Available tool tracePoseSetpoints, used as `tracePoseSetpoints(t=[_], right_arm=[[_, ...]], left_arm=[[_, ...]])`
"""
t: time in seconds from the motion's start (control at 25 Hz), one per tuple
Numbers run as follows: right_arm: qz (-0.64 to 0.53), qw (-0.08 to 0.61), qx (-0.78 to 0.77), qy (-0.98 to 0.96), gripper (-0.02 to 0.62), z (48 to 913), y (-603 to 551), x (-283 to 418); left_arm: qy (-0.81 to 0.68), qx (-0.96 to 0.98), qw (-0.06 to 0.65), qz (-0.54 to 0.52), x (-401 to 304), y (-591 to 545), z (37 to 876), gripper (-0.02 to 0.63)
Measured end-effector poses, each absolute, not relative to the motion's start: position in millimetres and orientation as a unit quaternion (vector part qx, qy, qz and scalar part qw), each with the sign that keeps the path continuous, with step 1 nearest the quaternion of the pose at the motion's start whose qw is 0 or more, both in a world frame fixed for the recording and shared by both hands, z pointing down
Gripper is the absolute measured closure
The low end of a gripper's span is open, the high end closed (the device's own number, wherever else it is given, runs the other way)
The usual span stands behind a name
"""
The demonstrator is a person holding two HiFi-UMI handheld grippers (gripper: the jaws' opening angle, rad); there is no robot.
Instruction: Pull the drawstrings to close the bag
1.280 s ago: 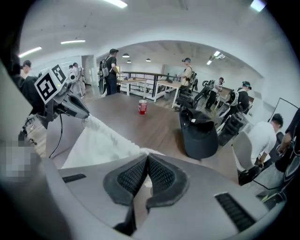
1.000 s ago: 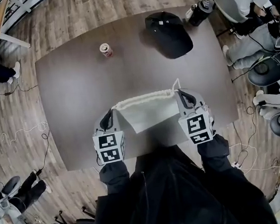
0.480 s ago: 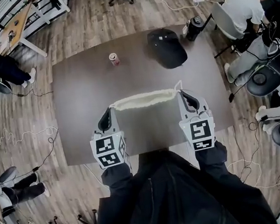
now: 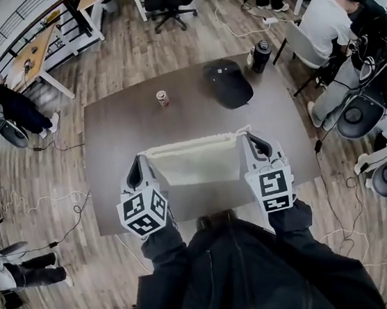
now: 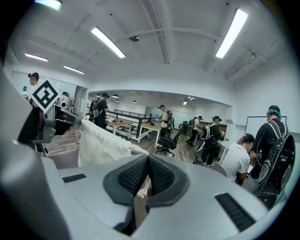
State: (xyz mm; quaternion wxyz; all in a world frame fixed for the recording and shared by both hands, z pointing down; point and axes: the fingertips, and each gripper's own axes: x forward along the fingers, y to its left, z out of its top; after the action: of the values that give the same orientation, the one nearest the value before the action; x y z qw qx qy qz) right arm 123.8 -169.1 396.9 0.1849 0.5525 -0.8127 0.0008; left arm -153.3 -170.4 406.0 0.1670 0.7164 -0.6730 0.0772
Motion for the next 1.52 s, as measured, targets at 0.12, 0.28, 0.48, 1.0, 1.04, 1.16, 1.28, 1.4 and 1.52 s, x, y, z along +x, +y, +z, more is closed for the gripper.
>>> tracePoseSetpoints(t=[0.12, 0.28, 0.48, 1.0, 1.04, 1.16, 1.28, 1.4, 1.52], right_arm=[[0.005, 0.189, 0.564, -0.804, 0.572, 394, -162, 125], [0.012, 0.193, 0.574, -0.796, 0.572, 396, -160, 118], [0.016, 0.199, 0.592, -0.781, 0.572, 400, -161, 121], [0.035, 0.209, 0.634, -0.744, 0.572, 412, -157, 148], [0.037, 0.210, 0.637, -0.741, 0.572, 414, -157, 151], [0.047, 0.213, 0.645, -0.732, 0.572, 423, -155, 161], [0.055, 0.221, 0.651, -0.724, 0.572, 430, -152, 169], [0.059, 0.222, 0.658, -0.717, 0.572, 433, -152, 175], [0.062, 0.224, 0.662, -0.713, 0.572, 436, -153, 180]], left_arm=[[-0.691, 0.697, 0.186, 0.050, -177, -163, 400, 0.569], [-0.709, 0.677, 0.194, 0.035, -206, -155, 399, 0.569], [-0.734, 0.653, 0.184, 0.023, -238, -145, 392, 0.569], [-0.775, 0.601, 0.194, -0.002, -302, -124, 391, 0.569], [-0.777, 0.598, 0.196, -0.002, -305, -123, 393, 0.569], [-0.781, 0.592, 0.199, -0.001, -309, -121, 400, 0.569], [-0.785, 0.585, 0.203, -0.001, -314, -118, 404, 0.569], [-0.790, 0.578, 0.204, -0.002, -320, -118, 404, 0.569], [-0.795, 0.571, 0.205, -0.004, -327, -117, 405, 0.569]])
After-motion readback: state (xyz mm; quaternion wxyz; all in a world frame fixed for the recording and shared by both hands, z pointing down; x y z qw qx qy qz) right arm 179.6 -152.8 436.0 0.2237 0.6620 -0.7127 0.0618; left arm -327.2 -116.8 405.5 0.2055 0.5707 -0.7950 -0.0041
